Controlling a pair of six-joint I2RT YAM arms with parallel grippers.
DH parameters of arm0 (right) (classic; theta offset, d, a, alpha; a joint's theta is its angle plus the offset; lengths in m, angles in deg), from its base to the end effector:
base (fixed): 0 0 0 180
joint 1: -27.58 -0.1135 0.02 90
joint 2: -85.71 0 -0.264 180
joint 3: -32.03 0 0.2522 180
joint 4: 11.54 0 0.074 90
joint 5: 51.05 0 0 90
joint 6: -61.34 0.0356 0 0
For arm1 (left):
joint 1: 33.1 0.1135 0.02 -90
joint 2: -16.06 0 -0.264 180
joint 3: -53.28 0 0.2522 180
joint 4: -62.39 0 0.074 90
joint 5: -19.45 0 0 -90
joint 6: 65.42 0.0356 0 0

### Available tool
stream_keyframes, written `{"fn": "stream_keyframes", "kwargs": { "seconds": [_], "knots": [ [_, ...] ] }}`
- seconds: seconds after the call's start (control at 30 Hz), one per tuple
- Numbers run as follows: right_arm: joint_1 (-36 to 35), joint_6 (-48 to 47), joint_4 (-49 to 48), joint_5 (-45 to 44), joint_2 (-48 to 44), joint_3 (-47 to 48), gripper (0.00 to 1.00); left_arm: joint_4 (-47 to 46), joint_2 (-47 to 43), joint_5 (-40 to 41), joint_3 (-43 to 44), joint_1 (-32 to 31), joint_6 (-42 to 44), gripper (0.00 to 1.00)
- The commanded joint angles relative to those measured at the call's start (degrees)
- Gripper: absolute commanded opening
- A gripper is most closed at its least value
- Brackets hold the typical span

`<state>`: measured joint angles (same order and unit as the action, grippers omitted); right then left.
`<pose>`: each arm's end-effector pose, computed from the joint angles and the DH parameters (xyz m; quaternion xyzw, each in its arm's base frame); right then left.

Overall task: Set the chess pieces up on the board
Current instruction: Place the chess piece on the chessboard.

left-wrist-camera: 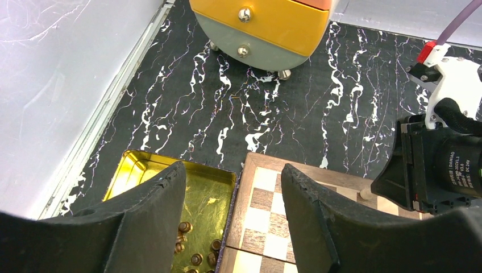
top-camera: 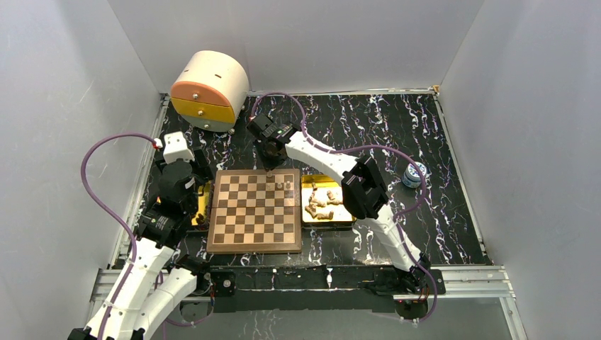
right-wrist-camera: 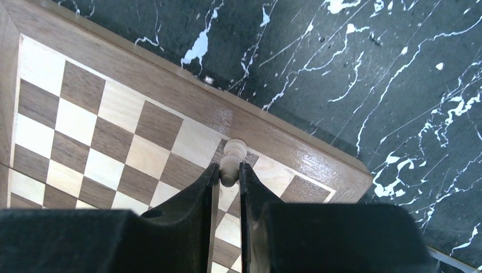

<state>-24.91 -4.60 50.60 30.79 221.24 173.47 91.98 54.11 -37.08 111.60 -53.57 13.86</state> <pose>0.3206 0.4094 0.2336 -0.2143 0.9303 0.1260 0.2696 0.1483 -0.0344 0.3468 -0.1237 0.7431 0.0447 0.6561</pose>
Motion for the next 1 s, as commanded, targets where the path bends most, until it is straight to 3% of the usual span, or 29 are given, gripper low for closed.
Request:
{"fn": "stream_keyframes", "kwargs": {
  "seconds": [0.0,0.97],
  "knots": [
    [-0.2,0.6,1.8,1.1,-1.6,0.3,0.25,-1.8,-0.3,0.9,-0.1,-0.2,0.3,0.60],
    [0.0,1.3,4.9,1.0,-1.6,1.8,0.25,-2.2,-0.1,0.1,-0.3,-0.2,0.3,0.60]
  ]
}}
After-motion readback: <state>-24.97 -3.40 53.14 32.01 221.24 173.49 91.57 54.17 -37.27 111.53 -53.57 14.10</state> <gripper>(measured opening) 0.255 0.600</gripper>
